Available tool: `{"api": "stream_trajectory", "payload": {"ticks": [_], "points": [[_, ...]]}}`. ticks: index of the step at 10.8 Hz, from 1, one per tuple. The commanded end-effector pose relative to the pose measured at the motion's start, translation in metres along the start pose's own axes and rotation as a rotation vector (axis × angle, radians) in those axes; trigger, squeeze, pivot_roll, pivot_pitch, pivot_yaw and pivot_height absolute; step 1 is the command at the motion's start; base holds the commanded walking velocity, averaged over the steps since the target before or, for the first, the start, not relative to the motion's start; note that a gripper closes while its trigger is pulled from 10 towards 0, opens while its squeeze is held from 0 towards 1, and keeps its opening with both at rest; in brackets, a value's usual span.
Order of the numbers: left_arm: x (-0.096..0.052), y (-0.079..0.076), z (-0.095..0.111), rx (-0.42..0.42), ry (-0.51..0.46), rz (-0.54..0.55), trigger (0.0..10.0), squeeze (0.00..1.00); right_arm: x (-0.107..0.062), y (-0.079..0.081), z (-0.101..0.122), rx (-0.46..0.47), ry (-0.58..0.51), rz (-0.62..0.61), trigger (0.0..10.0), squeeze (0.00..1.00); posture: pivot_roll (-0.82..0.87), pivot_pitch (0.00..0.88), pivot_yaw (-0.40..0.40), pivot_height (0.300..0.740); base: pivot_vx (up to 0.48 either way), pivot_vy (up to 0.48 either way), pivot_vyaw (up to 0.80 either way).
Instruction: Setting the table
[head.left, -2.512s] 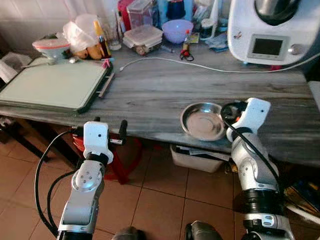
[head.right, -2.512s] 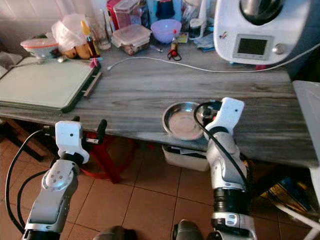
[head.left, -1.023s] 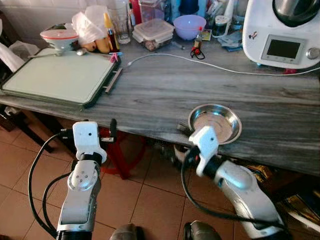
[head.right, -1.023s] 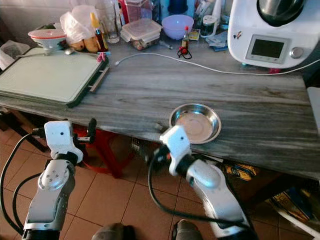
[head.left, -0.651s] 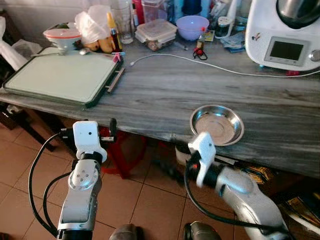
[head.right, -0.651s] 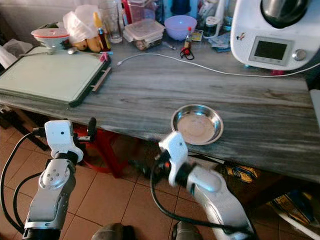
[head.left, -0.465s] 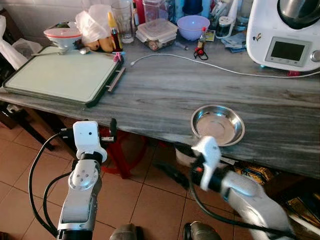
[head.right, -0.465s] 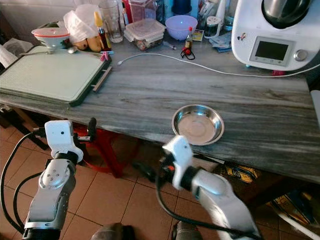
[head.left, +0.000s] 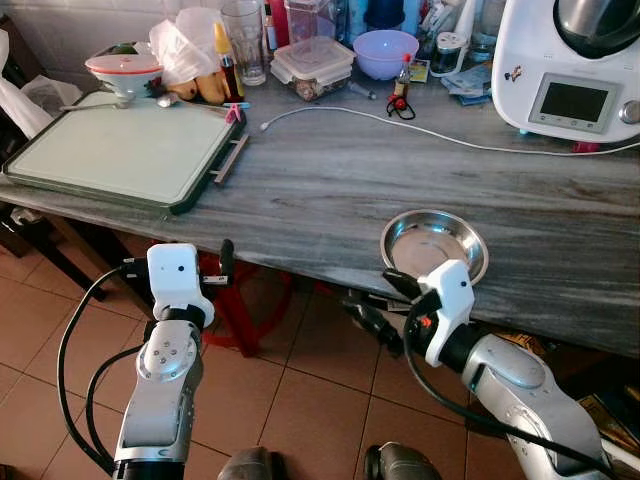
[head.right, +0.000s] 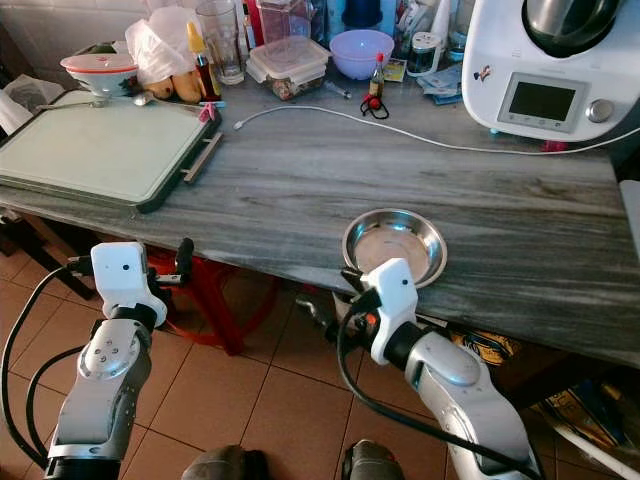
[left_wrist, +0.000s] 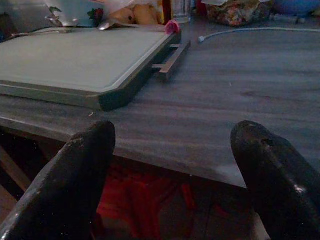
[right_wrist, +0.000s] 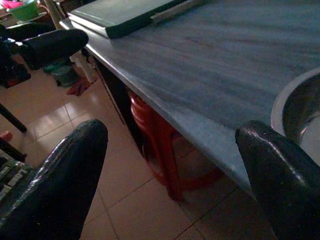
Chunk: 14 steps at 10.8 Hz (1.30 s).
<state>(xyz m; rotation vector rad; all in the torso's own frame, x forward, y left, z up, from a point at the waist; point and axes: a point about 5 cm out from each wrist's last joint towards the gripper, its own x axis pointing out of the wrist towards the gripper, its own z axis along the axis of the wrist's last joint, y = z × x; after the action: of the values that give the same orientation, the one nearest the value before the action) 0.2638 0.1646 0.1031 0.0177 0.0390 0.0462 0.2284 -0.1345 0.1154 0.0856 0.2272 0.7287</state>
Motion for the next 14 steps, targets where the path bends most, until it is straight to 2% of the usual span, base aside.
{"api": "stream_trajectory", "payload": {"ticks": [1, 6, 9, 11, 14], "points": [[-0.002, 0.003, -0.001, 0.007, 0.010, 0.001, 10.0, 0.00, -0.001, -0.001, -0.004, 0.028, 0.018, -0.003, 10.0, 1.00, -0.05, 0.094, 0.062, 0.740, 0.000, 0.000, 0.00], [-0.002, 0.003, -0.001, 0.008, 0.012, 0.003, 10.0, 0.00, -0.006, 0.002, -0.010, 0.052, 0.059, 0.025, 10.0, 1.00, -0.05, 0.094, 0.059, 0.740, 0.000, 0.000, 0.00], [-0.002, 0.003, -0.001, 0.007, 0.015, 0.002, 10.0, 0.00, -0.021, 0.001, -0.016, 0.057, 0.076, -0.017, 10.0, 1.00, -0.06, 0.098, 0.060, 0.740, 0.000, 0.000, 0.00], [-0.002, 0.002, -0.001, 0.007, 0.017, -0.007, 10.0, 0.00, -0.027, -0.009, -0.011, 0.026, 0.060, -0.060, 10.0, 1.00, -0.07, 0.101, 0.064, 0.740, 0.000, 0.000, 0.00], [-0.002, 0.002, -0.001, 0.010, 0.017, -0.004, 10.0, 0.00, -0.020, -0.027, 0.001, -0.020, 0.018, -0.120, 10.0, 1.00, -0.06, 0.103, 0.065, 0.740, 0.000, 0.000, 0.00]]}}
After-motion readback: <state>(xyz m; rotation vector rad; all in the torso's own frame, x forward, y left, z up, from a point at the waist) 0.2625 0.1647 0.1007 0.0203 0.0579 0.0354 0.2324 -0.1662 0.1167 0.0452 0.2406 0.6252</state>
